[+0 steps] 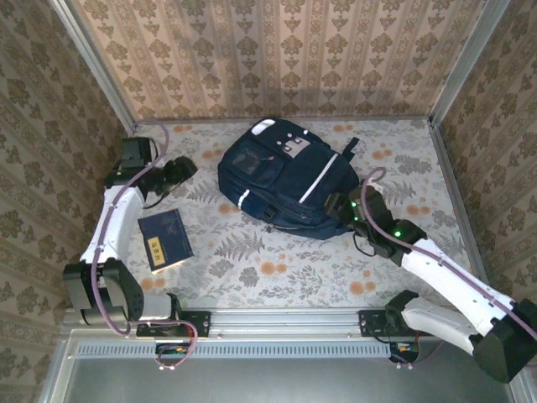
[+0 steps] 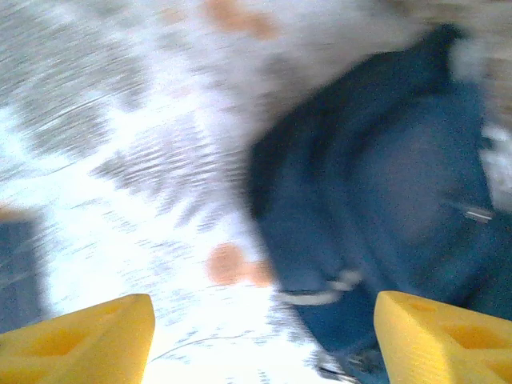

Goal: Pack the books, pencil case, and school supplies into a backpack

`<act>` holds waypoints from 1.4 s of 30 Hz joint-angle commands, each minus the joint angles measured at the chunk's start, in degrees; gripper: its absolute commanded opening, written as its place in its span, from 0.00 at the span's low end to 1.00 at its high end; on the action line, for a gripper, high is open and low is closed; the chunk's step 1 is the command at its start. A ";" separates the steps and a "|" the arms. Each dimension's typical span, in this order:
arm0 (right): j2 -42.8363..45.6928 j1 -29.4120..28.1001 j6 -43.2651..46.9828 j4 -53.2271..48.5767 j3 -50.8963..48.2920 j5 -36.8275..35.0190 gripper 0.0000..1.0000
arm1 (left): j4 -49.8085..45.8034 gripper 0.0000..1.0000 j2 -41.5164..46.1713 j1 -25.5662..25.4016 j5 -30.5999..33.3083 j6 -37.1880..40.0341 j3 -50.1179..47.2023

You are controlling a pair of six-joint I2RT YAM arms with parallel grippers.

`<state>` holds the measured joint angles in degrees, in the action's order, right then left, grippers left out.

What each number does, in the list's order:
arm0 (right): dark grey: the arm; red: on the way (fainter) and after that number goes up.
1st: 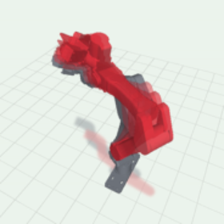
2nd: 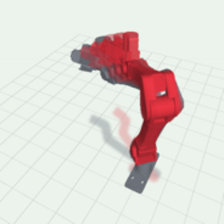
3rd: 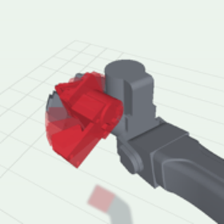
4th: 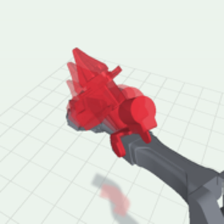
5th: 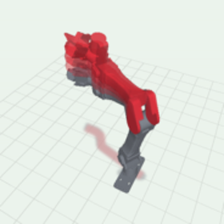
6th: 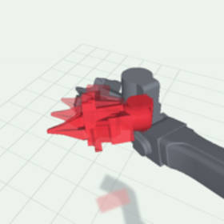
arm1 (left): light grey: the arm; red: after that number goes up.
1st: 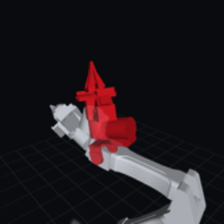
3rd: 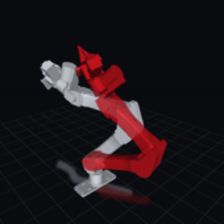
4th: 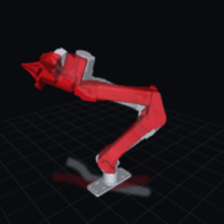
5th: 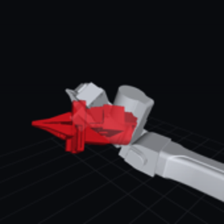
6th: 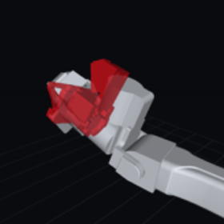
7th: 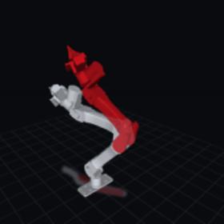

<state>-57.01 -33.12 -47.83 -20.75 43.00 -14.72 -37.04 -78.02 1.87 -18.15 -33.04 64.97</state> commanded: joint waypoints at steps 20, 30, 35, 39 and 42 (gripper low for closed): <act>-6.00 -7.29 6.44 12.73 0.82 10.16 0.77 | 8.24 0.73 -13.80 -5.73 10.06 -19.37 -19.88; -14.57 -8.97 9.08 11.20 5.93 14.40 0.77 | 14.08 0.71 -4.68 -21.98 3.28 -31.14 -25.52; -21.80 -10.52 13.23 9.21 12.75 21.04 0.72 | 4.91 0.71 8.58 -21.97 7.49 -30.90 -26.05; -30.95 -12.87 13.33 8.52 19.40 27.34 0.52 | -0.18 0.72 16.82 -15.55 10.79 -25.97 -26.25; -38.46 -15.16 12.36 6.14 25.60 28.08 0.38 | -0.27 0.71 17.39 -10.78 9.78 -21.69 -27.57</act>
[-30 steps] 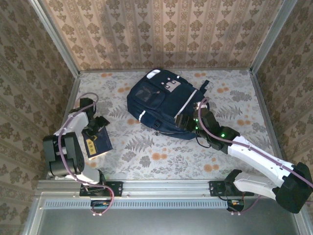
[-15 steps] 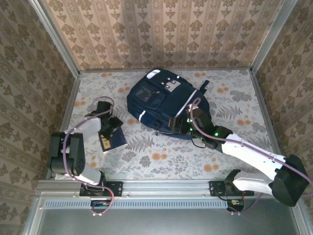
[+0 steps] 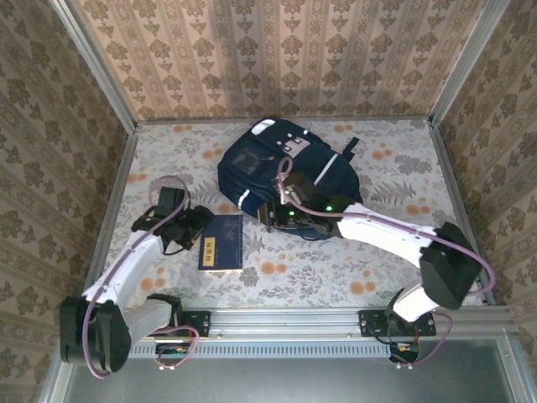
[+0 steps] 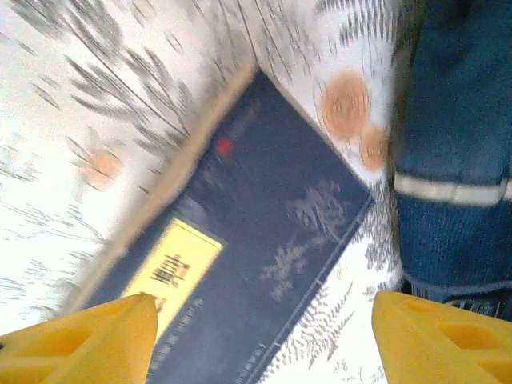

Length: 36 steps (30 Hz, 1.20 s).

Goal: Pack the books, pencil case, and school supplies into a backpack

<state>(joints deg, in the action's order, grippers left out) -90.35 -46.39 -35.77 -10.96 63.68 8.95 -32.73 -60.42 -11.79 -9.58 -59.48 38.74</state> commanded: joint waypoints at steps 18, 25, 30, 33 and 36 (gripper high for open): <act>-30.08 -2.82 -7.28 -11.39 20.48 5.66 0.41 | 12.92 0.61 -10.17 1.31 -3.92 8.52 -12.20; -34.66 -2.10 -8.72 -8.51 22.99 12.96 0.39 | 14.32 0.44 -10.44 0.65 -5.50 9.03 -12.88; -35.69 -0.84 -12.25 -3.50 21.79 17.90 0.37 | 15.01 0.34 -10.06 0.19 -6.84 9.07 -13.17; -36.28 -0.95 -12.13 -4.23 22.78 18.56 0.38 | 15.55 0.33 -10.34 -0.15 -7.50 9.21 -13.34; -36.85 -1.46 -11.06 -7.31 24.82 18.33 0.44 | 16.73 0.31 -10.92 -0.60 -8.30 9.03 -13.60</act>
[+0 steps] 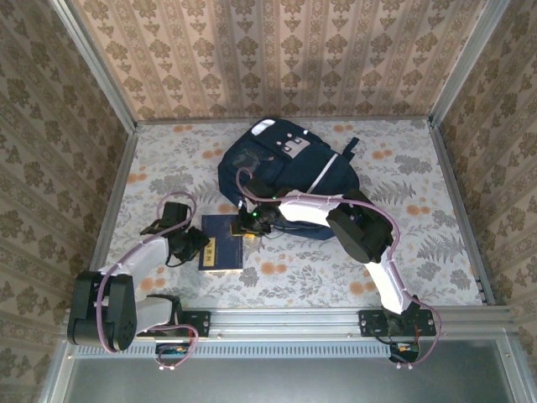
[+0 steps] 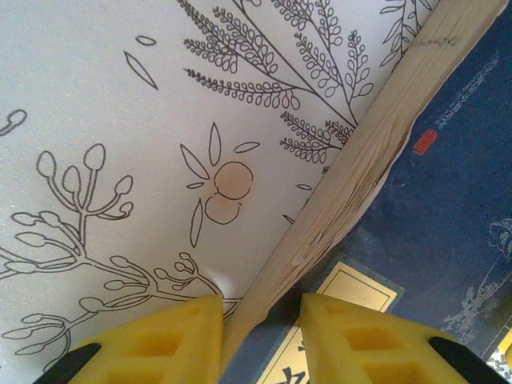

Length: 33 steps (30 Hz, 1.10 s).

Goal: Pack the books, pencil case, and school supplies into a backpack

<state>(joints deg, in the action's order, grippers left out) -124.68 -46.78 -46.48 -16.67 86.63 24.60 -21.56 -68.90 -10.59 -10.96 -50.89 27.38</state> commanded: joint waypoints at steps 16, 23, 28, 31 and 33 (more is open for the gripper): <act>4.12 -1.17 -6.32 8.93 -0.89 12.13 0.42 | 8.77 0.25 -4.47 -3.29 -8.49 -0.60 -3.47; -0.68 -2.15 -7.59 10.59 1.07 13.45 0.38 | 8.87 0.27 -2.07 -3.47 -10.02 -0.87 -3.49; 4.19 -1.66 -2.56 6.92 0.11 6.88 0.09 | 3.12 0.48 2.50 -3.39 -8.87 0.00 -1.88; 10.08 -0.58 1.58 5.33 -2.42 4.12 0.02 | -1.13 0.62 8.17 -3.38 -8.16 0.07 -0.44; 13.74 0.00 5.15 3.58 -3.17 3.80 0.01 | -3.57 0.69 13.10 -3.47 -7.82 0.72 1.20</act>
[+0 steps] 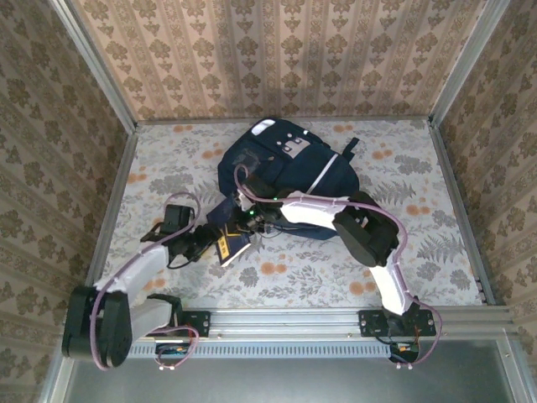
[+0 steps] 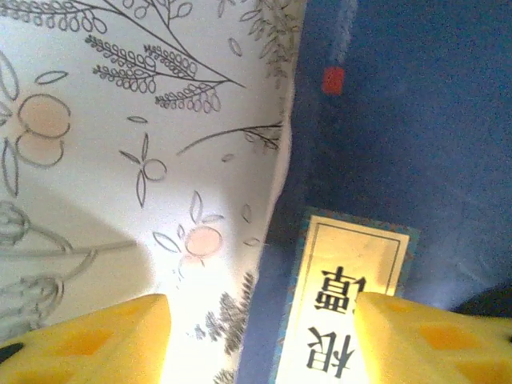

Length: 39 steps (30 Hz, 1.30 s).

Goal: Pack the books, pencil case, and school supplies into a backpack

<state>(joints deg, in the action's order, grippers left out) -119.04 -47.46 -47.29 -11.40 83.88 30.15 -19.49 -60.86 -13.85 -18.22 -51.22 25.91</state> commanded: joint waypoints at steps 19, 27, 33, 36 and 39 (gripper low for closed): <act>37.05 5.76 13.32 2.06 -14.03 14.41 0.00 | -4.67 0.93 11.85 -8.73 -22.74 20.86 20.49; 44.98 6.16 11.65 6.82 -21.10 18.14 0.00 | 3.39 0.92 9.06 -13.76 -29.13 19.22 21.10; 48.20 7.64 9.52 11.09 -24.97 20.23 0.00 | 7.69 0.88 7.51 -14.80 -31.04 17.53 20.05; 48.77 8.13 8.51 12.56 -26.48 20.93 0.00 | 11.95 0.83 7.34 -15.54 -32.39 15.35 18.78; 49.29 8.77 8.37 12.87 -27.60 20.50 0.00 | 15.66 0.72 7.25 -16.42 -33.15 13.74 17.77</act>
<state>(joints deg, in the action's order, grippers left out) -71.94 -39.18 -38.11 -2.98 57.19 47.51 -9.89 -53.54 -29.41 -49.12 -35.81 44.86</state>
